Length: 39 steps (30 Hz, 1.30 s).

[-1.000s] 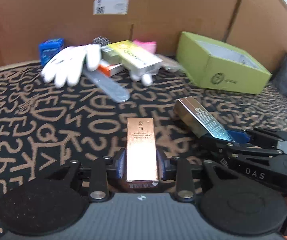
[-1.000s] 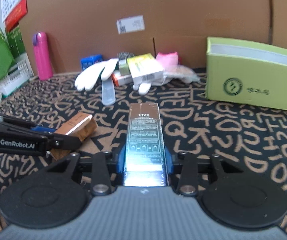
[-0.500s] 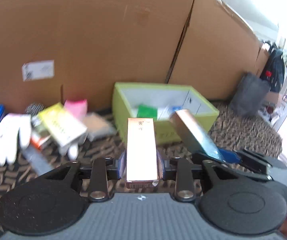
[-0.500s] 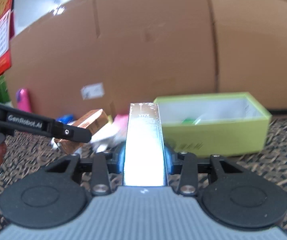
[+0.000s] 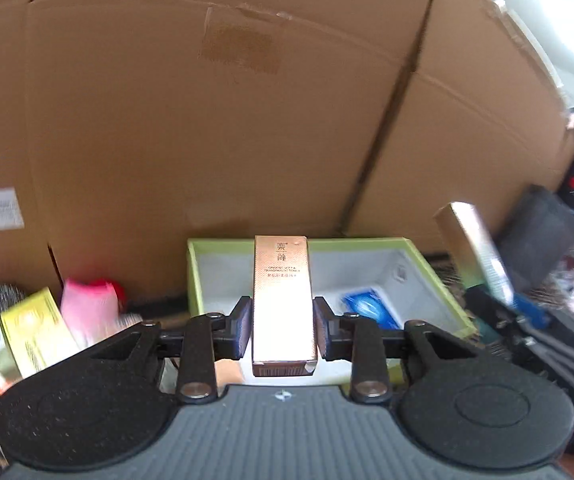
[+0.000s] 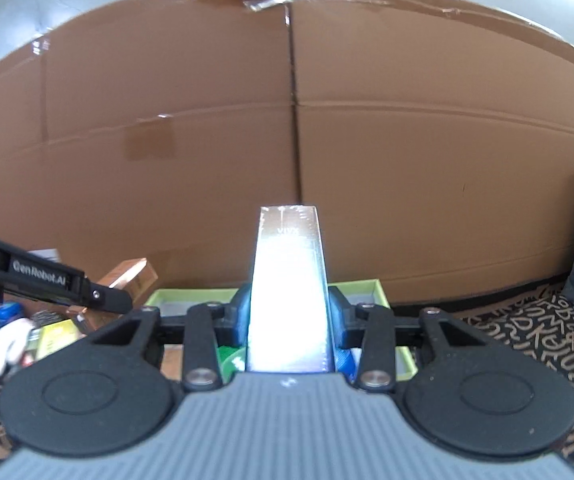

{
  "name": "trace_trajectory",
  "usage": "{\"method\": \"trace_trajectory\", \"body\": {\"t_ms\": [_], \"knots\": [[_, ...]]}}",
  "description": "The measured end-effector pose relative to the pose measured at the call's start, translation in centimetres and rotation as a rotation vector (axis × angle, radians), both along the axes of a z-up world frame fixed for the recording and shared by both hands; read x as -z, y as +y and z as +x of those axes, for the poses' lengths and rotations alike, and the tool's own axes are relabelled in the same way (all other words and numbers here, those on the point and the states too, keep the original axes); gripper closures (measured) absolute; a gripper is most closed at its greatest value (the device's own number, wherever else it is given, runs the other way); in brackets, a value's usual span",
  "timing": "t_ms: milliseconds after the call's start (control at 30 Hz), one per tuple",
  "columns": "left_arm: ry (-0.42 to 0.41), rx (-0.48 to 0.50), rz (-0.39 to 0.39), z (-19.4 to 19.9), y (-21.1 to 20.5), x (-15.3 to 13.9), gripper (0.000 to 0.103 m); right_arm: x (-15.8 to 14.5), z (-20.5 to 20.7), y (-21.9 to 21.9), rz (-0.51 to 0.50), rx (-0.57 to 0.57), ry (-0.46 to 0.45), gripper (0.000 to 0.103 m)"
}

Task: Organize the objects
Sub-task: 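Carry both boxes into the lime-green box and open both tools to release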

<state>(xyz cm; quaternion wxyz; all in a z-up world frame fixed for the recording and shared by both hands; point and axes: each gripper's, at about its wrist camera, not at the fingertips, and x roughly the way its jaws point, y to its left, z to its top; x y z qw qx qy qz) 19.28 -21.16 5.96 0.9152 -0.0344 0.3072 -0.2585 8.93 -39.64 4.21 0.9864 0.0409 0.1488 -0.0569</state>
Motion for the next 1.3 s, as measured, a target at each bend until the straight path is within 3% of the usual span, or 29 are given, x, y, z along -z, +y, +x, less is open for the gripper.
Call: {"method": "trace_trajectory", "body": {"t_ms": [267,500,533,567,600,767,933,1133,1300], "knots": [[0.037,-0.019,0.042,3.2,-2.2,3.0,0.07,3.6,7.0,-2.4,0.009,0.037,0.066,0.065],[0.062,-0.033,0.028,4.9,-2.2,4.6,0.067,7.1,9.3,-3.3,0.004,0.018,0.188,0.062],[0.037,-0.043,0.014,4.8,-2.1,4.7,0.05,7.5,9.4,-3.3,-0.007,0.01,0.202,0.057],[0.014,-0.056,0.007,4.6,-2.0,4.7,0.031,7.8,9.5,-3.2,-0.02,0.015,0.21,0.038],[-0.002,-0.043,-0.016,4.3,-1.9,4.7,0.026,7.9,9.3,-3.2,-0.031,0.027,0.203,0.024],[-0.043,-0.06,0.02,3.3,-1.9,3.9,0.018,6.6,7.6,-2.9,-0.046,0.01,0.118,0.001],[-0.055,-0.073,-0.004,2.0,-0.7,2.7,0.018,5.3,5.3,-2.2,-0.039,-0.015,0.064,0.0],[-0.14,-0.081,0.08,-0.8,0.1,1.7,0.014,4.2,1.8,-0.7,-0.025,-0.055,0.038,0.0],[-0.147,-0.063,0.063,-3.3,2.1,1.3,0.014,3.6,-0.8,1.4,-0.043,-0.093,0.029,0.0]]}}
